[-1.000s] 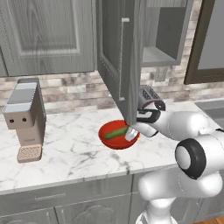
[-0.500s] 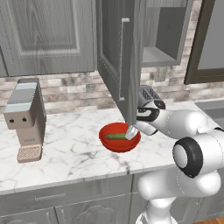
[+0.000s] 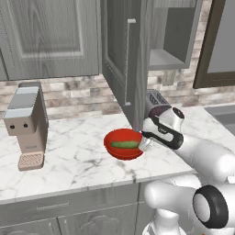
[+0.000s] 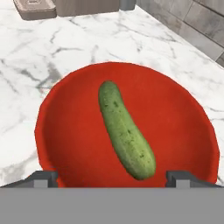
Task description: Pick the cucumber from the cabinet and place it in the bowl. Then pick the bowl and place it in the sink. Then turn on the sink facuet.
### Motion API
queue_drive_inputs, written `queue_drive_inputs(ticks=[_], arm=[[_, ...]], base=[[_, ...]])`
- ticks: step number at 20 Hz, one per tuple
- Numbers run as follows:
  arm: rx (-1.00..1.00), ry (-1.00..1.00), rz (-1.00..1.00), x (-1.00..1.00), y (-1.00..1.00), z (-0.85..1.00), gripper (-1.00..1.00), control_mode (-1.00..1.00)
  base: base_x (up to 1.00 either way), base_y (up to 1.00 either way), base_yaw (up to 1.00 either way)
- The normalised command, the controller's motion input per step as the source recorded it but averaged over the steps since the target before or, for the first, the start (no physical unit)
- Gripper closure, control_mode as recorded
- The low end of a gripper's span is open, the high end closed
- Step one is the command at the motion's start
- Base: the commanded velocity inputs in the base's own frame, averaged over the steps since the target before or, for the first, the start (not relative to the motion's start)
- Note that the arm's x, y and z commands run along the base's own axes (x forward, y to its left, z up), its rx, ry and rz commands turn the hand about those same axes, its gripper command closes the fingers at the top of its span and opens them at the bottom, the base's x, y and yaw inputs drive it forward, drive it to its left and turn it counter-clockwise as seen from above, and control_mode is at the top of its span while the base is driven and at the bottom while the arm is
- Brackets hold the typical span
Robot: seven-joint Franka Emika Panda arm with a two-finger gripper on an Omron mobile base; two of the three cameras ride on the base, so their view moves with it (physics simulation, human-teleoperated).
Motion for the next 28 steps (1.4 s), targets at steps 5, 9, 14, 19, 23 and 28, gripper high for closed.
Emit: queue_drive_inputs(ticks=[5,9,14,19,23,28], arm=[[-0.18,0.01,0.02,-0.53,0.18,0.55,-1.00,-1.00],[-0.33,0.01,0.04,-0.25,0.34,0.03,-1.00,-1.00],[-0.30,-0.01,0.05,0.00,0.23,-0.09,-1.00,-1.00],[-0.23,0.00,0.05,0.17,0.01,-0.09,-1.00,-1.00],[-0.19,0.00,0.01,0.10,0.00,-0.11,-1.00,-1.00],[-0.09,0.00,0.00,0.00,0.00,-0.22,-1.00,-1.00]], base=[[0.00,0.00,0.00],[0.00,0.00,0.00],[0.00,0.00,0.00],[0.00,0.00,0.00],[0.00,0.00,0.00],[0.00,0.00,0.00]])
